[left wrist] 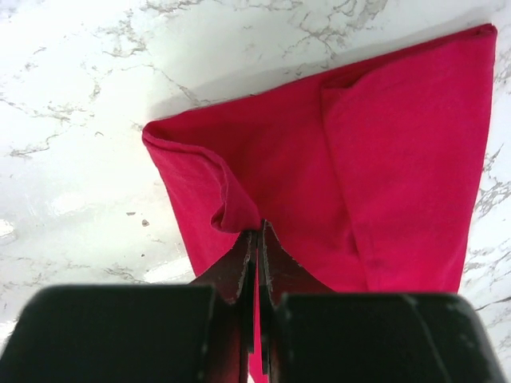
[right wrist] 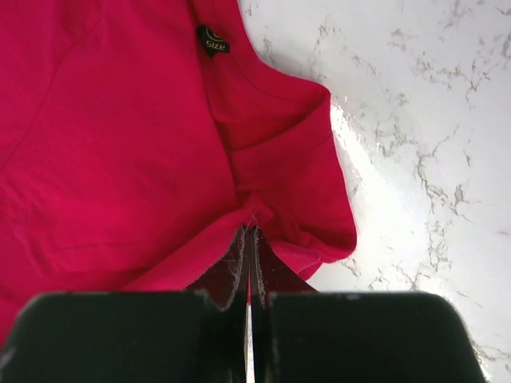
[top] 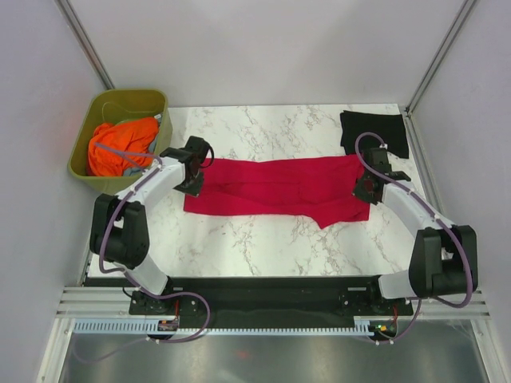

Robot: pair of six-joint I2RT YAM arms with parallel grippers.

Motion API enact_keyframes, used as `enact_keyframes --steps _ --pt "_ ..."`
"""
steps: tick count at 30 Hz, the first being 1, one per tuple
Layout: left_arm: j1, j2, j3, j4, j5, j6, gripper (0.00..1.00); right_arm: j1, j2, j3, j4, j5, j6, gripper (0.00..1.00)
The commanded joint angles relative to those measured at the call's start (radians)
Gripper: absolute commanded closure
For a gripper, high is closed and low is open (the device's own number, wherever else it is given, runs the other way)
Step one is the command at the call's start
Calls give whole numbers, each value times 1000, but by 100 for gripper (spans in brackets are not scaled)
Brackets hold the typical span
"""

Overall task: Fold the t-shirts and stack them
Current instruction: Fold the tshirt

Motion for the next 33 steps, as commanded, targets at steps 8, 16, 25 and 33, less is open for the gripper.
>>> enact_keyframes --steps 8,16,25,33 --pt "33 42 70 -79 -74 -139 98 -58 145 102 30 -35 -33 100" --pt "36 99 122 -78 -71 -137 98 -108 208 156 27 -99 -33 100" --pt "39 148 145 -79 -81 -143 98 -111 260 226 12 -121 -18 98" --pt "47 173 171 -79 -107 -143 98 -114 310 280 -5 -135 10 98"
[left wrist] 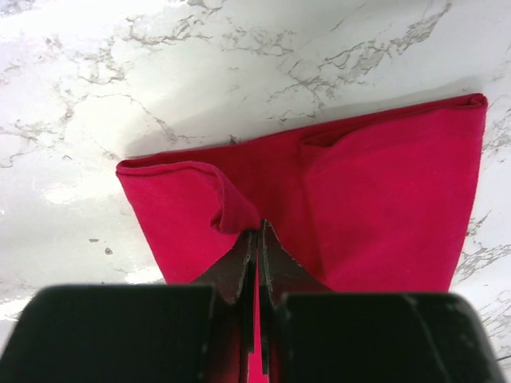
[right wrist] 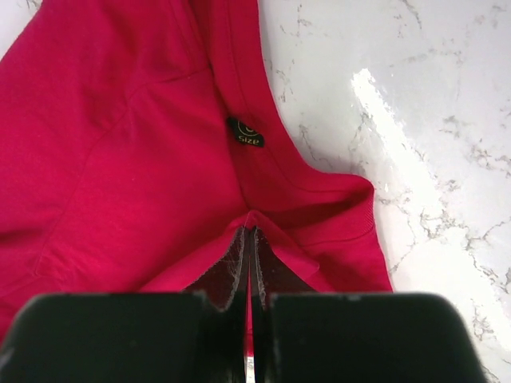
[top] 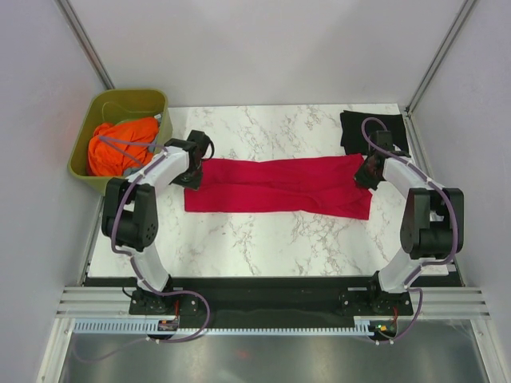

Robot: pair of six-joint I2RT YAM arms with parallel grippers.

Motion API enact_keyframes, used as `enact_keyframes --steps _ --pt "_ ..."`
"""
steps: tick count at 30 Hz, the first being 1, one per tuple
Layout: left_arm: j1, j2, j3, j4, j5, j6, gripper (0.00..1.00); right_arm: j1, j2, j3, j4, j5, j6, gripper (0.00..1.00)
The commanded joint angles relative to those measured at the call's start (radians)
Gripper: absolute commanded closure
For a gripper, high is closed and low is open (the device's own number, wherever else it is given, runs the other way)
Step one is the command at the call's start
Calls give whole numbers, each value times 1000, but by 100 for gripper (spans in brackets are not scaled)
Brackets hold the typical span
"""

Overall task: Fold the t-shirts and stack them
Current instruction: Fold the tshirt

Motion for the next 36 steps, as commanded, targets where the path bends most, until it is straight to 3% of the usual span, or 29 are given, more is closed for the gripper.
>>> enact_keyframes --steps 1,16,20,22,24,26,30,36 --pt "9 19 52 -20 -77 -57 98 -6 16 53 -3 1 23 98" --pt "15 89 92 -28 -83 -54 98 -8 73 114 -21 14 29 99" --pt "16 104 122 -46 -90 -33 97 -8 77 129 -23 11 38 91" --pt "16 103 139 -61 -95 -11 87 -8 73 137 -26 5 43 87" --pt "10 92 161 -86 -101 5 76 -8 67 158 -49 4 51 74" --pt "3 75 168 -106 -119 10 71 -8 48 172 -75 6 55 66" --pt "-31 -9 132 -130 -165 4 64 -6 7 168 -107 17 64 61" --pt "-79 -63 92 -120 -152 132 68 -18 -62 94 -187 20 103 62"
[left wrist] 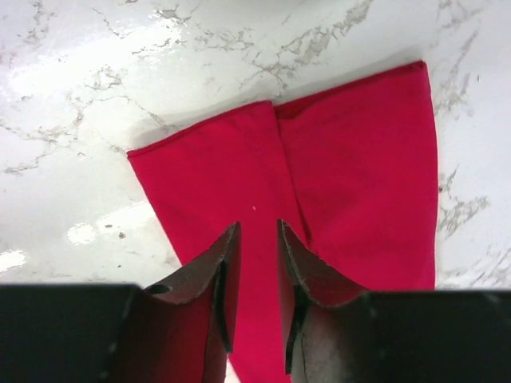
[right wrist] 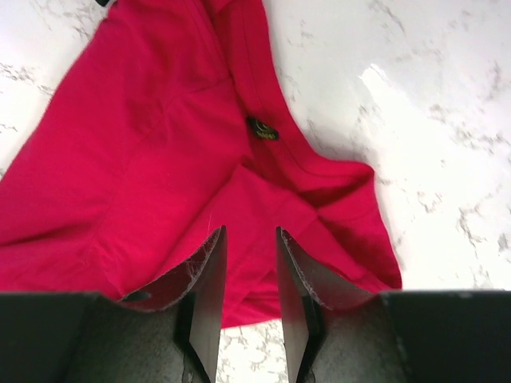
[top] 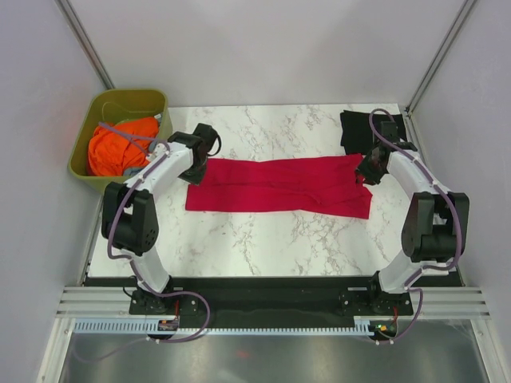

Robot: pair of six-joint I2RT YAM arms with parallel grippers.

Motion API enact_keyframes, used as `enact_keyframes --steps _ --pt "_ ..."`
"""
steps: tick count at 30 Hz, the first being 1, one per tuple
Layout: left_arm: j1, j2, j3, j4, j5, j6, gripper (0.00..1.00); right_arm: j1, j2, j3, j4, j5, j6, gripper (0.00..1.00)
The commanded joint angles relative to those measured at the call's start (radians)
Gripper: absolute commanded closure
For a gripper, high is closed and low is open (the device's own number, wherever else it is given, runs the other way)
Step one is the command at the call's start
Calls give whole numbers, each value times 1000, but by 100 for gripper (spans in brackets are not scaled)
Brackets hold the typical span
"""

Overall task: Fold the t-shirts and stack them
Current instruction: Fold the tshirt

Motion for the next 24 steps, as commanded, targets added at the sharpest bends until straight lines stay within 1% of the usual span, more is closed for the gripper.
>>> enact_keyframes --steps 1,3,4,6,7,8,9,10,12,15,20,24 --pt "-27 -60 -19 0 -41 136 69 -18 -77 -44 -75 21 42 61" --pt "-27 -68 -52 27 -13 228 71 -35 -94 -90 -85 34 45 62" --pt "-26 -75 -71 78 12 260 72 -42 -106 -122 -88 35 45 62" --pt "-27 -120 -155 148 39 353 74 -61 -117 -154 -88 46 43 62" --pt "-26 -137 -187 193 77 383 76 -66 -128 -182 -88 54 42 62" --pt "-23 -173 -250 285 100 413 77 -69 -131 -194 -87 57 40 62" --pt "-23 -186 -276 339 124 482 80 -75 -134 -205 -85 55 42 63" --pt "-21 -192 -296 375 169 507 80 -73 -135 -222 -82 54 42 63" --pt "-18 -183 -315 404 188 547 82 -75 -138 -235 -76 41 51 63" --pt "-13 -139 -310 403 192 575 83 -75 -154 -266 -52 17 63 63" --pt "31 -83 -359 404 182 547 84 -73 -169 -334 -3 21 79 63" --pt "52 -25 -365 401 152 541 85 -73 -160 -378 51 35 82 63"
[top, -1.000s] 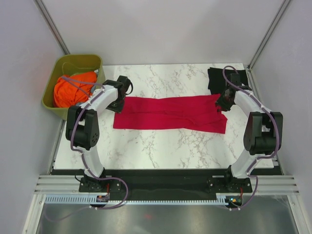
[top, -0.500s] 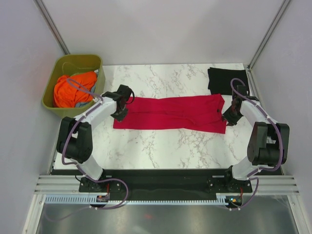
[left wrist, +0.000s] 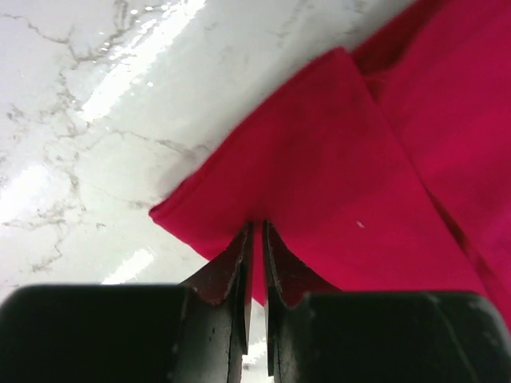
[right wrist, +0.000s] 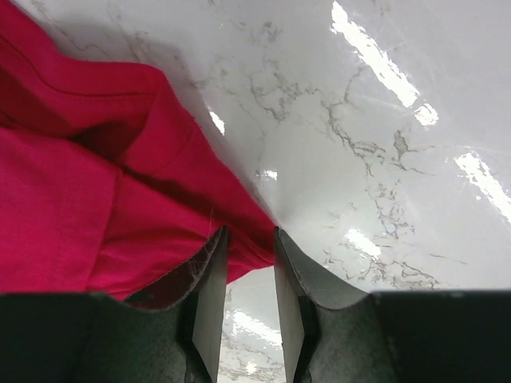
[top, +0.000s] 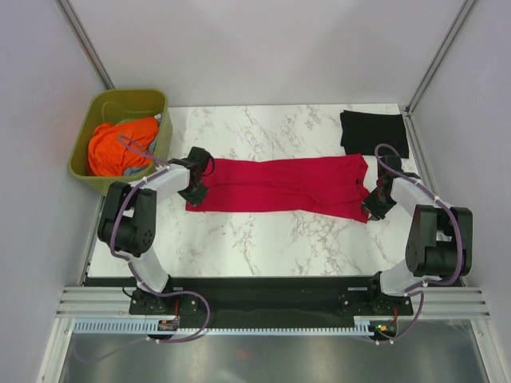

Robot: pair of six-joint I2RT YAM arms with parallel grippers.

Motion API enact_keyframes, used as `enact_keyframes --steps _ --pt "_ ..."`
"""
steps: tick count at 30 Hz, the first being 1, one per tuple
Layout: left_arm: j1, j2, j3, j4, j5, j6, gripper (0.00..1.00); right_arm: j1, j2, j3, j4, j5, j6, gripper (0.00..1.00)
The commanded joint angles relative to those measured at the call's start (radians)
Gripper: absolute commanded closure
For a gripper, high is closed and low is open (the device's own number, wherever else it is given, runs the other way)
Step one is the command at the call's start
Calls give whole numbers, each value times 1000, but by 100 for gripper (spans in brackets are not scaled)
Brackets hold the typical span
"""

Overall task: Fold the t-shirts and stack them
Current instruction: Fold the tshirt

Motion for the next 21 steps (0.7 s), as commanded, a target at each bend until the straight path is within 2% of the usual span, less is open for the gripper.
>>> enact_keyframes --steps 1,3,4,5,6,10,18,20,21 --pt "19 55 -13 13 -40 36 85 -1 -9 -32 64 31 11 65" --pt "28 74 -15 10 -52 33 85 -1 14 -31 64 43 -7 74" --pt "31 80 -15 -3 -67 30 85 -1 21 -28 63 54 -18 89" --pt "34 94 -15 -9 -80 27 85 -2 27 -26 60 66 -42 98" --pt "35 100 -13 -23 -92 19 85 -7 34 -23 58 69 -58 100" --pt "37 121 10 -104 -167 -4 85 -8 24 -9 32 137 -112 100" --pt "34 71 40 -149 -166 13 85 -7 -47 11 27 135 -144 100" --pt "28 34 54 -154 -157 37 81 -5 -62 46 -20 146 -138 88" --pt "26 -6 59 -158 -158 47 79 -5 -70 75 -37 151 -136 78"
